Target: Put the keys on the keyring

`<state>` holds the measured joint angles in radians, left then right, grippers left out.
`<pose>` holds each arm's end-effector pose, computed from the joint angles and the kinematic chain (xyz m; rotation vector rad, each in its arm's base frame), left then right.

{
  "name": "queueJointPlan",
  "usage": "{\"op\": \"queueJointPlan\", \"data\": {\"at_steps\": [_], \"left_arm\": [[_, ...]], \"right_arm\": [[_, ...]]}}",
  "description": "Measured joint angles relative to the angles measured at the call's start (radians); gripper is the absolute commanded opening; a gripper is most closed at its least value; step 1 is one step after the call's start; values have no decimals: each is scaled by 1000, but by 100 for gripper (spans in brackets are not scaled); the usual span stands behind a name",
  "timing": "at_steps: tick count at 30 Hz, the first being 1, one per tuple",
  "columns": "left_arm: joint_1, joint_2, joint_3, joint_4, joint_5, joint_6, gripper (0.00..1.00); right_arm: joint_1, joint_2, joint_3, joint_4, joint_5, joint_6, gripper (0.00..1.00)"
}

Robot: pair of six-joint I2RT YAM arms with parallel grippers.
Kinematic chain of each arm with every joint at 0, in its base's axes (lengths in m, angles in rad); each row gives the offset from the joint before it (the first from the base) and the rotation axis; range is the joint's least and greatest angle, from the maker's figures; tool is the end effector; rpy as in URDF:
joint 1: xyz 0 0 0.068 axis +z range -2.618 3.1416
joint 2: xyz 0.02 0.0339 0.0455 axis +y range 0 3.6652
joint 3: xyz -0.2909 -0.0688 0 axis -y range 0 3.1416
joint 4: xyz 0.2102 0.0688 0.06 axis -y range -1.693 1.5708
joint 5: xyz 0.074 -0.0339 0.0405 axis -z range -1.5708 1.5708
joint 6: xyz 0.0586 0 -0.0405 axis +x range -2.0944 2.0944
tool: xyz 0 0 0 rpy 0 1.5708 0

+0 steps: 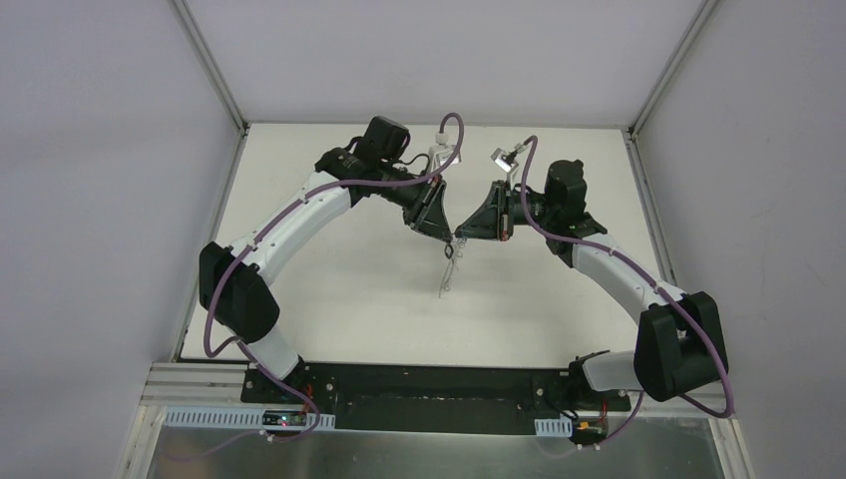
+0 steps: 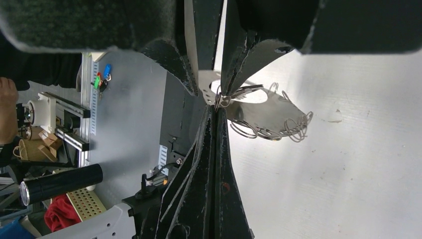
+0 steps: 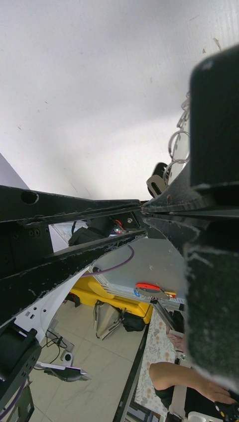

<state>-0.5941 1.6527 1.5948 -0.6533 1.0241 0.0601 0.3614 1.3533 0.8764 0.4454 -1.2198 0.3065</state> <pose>0.2506 -0.2297 0.3830 1.2306 1.8813 -1.4435 0.2290 0.1454 0.3514 -1.0469 1.4582 1.4534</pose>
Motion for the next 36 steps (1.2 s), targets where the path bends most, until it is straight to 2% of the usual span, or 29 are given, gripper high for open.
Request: {"op": "queueJointPlan", "data": {"at_steps": [6, 15, 25, 36], "left_arm": [[0, 4, 0, 41, 13, -39, 24], [0, 17, -8, 85, 24, -85, 18], [0, 17, -43, 97, 42, -97, 19], [0, 17, -56, 98, 42, -97, 9]], "right_arm": [[0, 0, 0, 0, 0, 0, 0], [0, 0, 0, 0, -1, 0, 0], [-2, 5, 0, 0, -1, 0, 0], [-2, 8, 0, 0, -1, 0, 0]]}}
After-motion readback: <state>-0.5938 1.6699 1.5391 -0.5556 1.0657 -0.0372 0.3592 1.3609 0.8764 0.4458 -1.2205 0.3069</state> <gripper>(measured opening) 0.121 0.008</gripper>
